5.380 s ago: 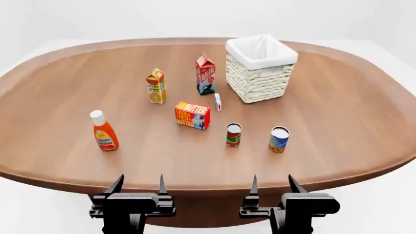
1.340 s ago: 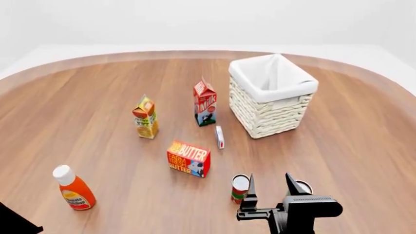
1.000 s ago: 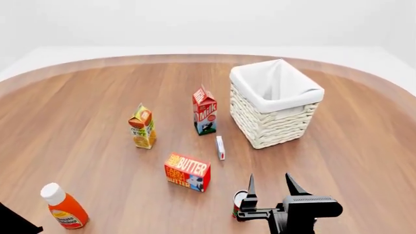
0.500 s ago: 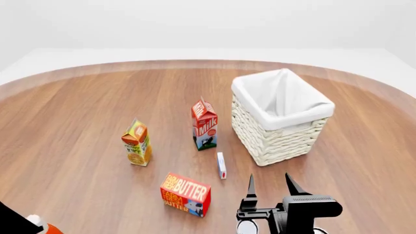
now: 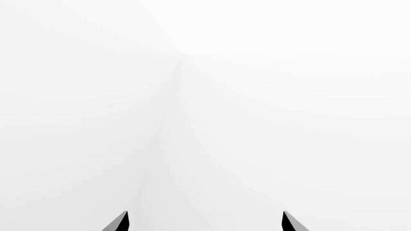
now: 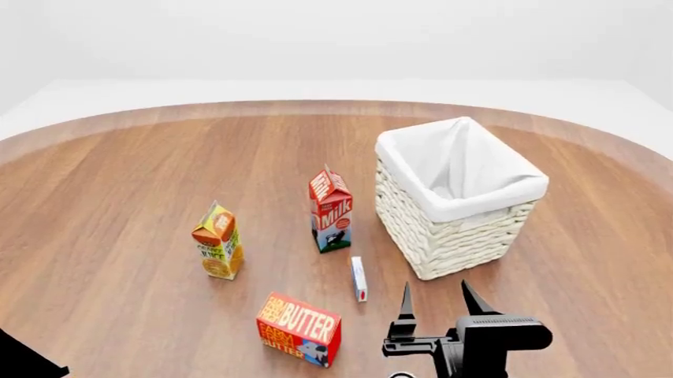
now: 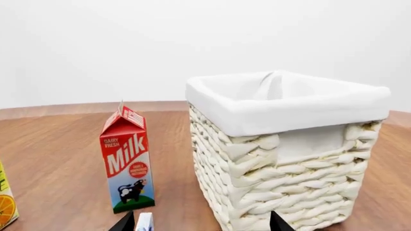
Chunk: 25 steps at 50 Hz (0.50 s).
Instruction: Pick up the cream cheese box and the butter, and put them in the basket.
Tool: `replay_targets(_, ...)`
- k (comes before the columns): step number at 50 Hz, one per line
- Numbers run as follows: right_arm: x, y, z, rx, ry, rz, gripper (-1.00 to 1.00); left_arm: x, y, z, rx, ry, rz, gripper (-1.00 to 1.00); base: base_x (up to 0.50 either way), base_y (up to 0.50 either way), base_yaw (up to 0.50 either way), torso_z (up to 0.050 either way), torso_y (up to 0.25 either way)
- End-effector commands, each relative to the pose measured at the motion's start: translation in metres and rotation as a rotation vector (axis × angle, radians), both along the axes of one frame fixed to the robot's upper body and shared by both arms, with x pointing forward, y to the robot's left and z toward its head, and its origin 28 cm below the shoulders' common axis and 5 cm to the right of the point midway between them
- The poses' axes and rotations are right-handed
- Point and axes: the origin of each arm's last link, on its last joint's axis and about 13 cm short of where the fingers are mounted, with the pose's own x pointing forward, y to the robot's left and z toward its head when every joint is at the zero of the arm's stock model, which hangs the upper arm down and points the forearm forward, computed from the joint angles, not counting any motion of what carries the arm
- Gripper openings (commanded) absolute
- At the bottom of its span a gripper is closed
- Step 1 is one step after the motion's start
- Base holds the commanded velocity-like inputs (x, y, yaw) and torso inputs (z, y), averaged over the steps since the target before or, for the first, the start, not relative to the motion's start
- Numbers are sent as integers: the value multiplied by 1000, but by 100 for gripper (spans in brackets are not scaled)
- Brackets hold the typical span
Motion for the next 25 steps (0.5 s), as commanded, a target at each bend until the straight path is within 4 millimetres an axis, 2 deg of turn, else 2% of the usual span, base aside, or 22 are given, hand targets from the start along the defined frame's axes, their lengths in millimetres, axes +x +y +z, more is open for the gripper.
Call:
replay_targets(1, 0, 0, 0, 0, 1, -1, 100, 0, 0, -1, -1, 1, 1, 100, 0, 0, 0, 0, 0)
replay_targets(25, 0, 1, 1, -4, 1, 0, 100, 0, 0, 1, 0, -1, 2, 100, 89, 0, 0, 0, 0)
